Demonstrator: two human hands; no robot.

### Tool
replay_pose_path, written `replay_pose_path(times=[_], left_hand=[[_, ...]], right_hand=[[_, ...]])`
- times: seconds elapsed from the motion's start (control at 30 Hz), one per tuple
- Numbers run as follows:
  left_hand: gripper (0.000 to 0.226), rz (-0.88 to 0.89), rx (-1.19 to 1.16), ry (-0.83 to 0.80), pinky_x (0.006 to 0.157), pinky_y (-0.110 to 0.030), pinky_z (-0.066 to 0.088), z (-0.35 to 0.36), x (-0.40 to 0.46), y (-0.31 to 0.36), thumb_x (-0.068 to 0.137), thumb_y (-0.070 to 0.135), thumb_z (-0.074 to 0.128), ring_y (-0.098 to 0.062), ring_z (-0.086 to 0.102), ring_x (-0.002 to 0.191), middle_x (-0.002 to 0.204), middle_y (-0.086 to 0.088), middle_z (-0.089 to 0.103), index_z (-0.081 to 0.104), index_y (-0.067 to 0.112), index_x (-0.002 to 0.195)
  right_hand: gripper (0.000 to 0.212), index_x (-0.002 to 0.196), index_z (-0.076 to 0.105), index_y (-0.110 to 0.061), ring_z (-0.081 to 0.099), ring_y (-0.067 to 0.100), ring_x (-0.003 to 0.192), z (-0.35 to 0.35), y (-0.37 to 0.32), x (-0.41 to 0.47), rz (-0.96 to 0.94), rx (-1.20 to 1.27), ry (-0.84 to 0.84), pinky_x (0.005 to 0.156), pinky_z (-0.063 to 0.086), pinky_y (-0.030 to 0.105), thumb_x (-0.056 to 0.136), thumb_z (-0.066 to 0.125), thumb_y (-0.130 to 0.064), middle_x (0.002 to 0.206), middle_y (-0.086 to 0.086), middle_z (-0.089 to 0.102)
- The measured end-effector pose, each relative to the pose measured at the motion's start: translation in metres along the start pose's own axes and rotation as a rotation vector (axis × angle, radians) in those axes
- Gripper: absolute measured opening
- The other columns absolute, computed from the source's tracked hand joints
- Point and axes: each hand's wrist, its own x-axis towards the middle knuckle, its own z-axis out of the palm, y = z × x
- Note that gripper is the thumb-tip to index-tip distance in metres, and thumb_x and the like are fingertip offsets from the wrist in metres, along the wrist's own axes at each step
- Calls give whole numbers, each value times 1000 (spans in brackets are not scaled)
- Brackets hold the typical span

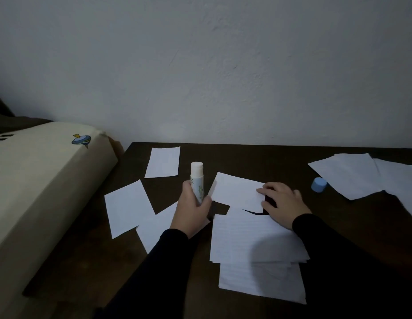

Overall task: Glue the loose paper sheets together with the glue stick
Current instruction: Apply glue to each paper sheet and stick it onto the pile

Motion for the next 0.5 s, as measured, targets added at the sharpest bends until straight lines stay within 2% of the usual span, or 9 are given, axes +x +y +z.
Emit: replay_pose_path(times=[0.17,0.23,0.3,0.33,0.43,0.5], left_hand=[[60,27,-107,-72,97,-31,40,23,5,17,98,22,53,-12,40,120,134,5,39,17,25,146],[64,57,-171,-72,93,-23,43,32,6,23,97,23,56,-10,39,120,132,9,35,15,28,146],[58,58,-258,-49,76,-11,48,40,9,29,95,24,60,-8,43,116,128,13,37,23,33,139],[53,45,-317,-33,70,-10,49,44,12,31,93,25,62,-9,47,114,127,13,41,30,35,134],[43,-43,-535,4,78,-22,55,51,20,35,89,29,68,-16,57,109,123,6,53,51,35,128],[39,-137,-703,-14,81,-24,54,56,24,38,87,34,69,-15,59,101,117,2,59,59,34,125]], right_hand=[[45,144,35,-39,16,12,143,4,12,-1,38,1,10,114,12,46,100,37,-43,152,-10,28],[48,146,30,-40,12,12,143,8,14,-1,26,-11,15,115,9,46,99,35,-46,154,-10,24],[53,147,27,-40,9,12,144,9,16,0,22,6,-8,115,6,46,97,38,-51,155,-11,19],[56,148,26,-40,8,12,144,9,17,1,22,14,-20,115,5,47,95,40,-53,155,-11,18],[62,148,24,-40,6,13,145,10,19,0,-1,17,-23,116,4,49,92,44,-56,156,-10,16],[62,148,25,-39,7,12,144,10,20,0,-18,32,-8,116,5,50,91,45,-56,155,-10,17]])
